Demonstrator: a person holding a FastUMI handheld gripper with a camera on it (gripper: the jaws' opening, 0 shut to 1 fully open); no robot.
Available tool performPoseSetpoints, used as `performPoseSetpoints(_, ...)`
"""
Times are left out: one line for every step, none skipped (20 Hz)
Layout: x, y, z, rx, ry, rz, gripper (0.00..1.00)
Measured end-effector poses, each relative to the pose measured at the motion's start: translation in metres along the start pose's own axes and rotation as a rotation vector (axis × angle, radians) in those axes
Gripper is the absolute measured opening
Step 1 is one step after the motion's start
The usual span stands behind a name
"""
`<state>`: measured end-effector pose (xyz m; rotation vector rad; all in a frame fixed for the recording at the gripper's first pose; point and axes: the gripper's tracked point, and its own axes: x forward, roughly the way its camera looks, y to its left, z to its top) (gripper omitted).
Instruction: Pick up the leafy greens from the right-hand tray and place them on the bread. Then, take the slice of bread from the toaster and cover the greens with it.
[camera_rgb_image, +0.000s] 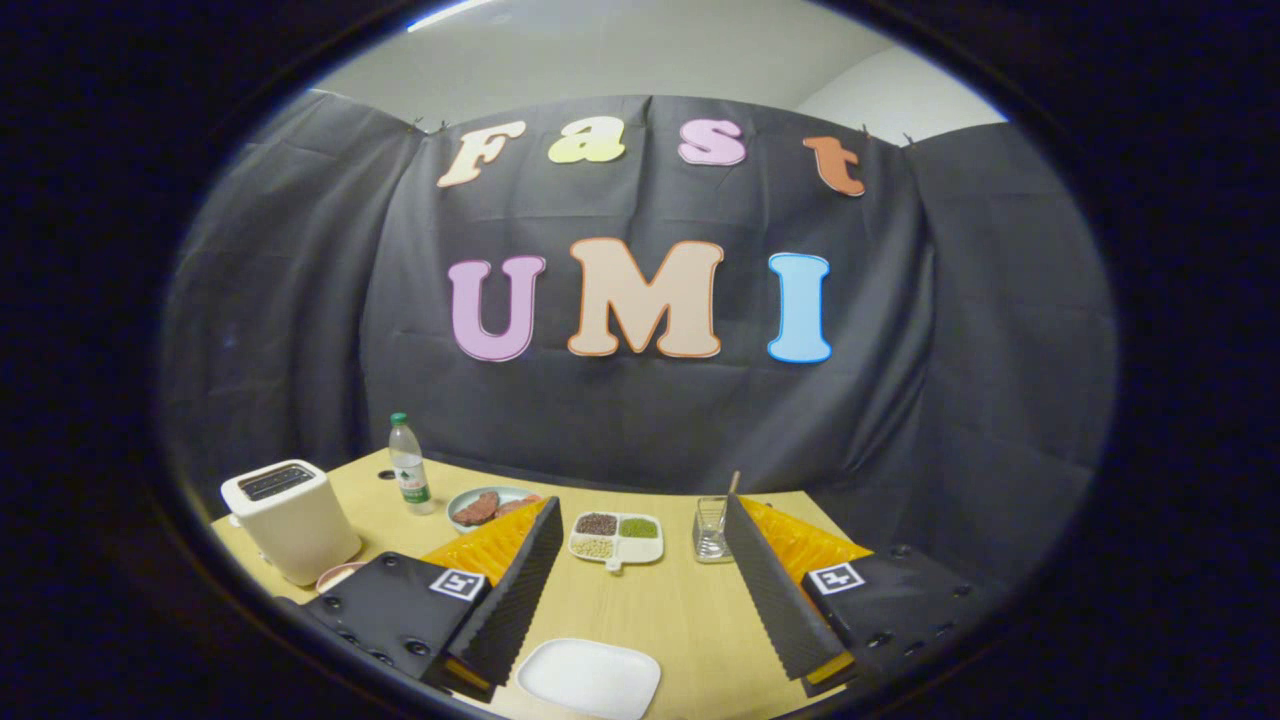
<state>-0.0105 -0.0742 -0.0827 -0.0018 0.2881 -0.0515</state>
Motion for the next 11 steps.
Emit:
performPoseSetpoints(0.0,-0.001,0.003,0.003,-0.006,-0.001,1.0)
performPoseSetpoints(0.001,-0.003,0.006,0.007,-0.018,-0.003,1.0)
performPoseSetpoints(0.002,-0.004,0.011,0.011,-0.031,-0.007,1.0)
performPoseSetpoints(0.002,-0.004,0.015,0.011,-0.041,-0.007,1.0)
performPoseSetpoints(0.003,-0.005,0.018,0.006,-0.051,-0.011,1.0)
performPoseSetpoints(0.004,-0.004,0.02,-0.004,-0.055,-0.011,1.0)
performPoseSetpoints(0.006,-0.003,0.02,-0.013,-0.054,-0.009,1.0)
performPoseSetpoints(0.005,-0.003,0.022,-0.019,-0.058,-0.008,1.0)
performPoseSetpoints(0.006,-0.001,0.024,-0.021,-0.06,-0.003,1.0)
performPoseSetpoints(0.006,0.002,0.026,-0.019,-0.067,0.002,1.0)
performPoseSetpoints(0.006,0.003,0.028,-0.019,-0.073,0.006,1.0)
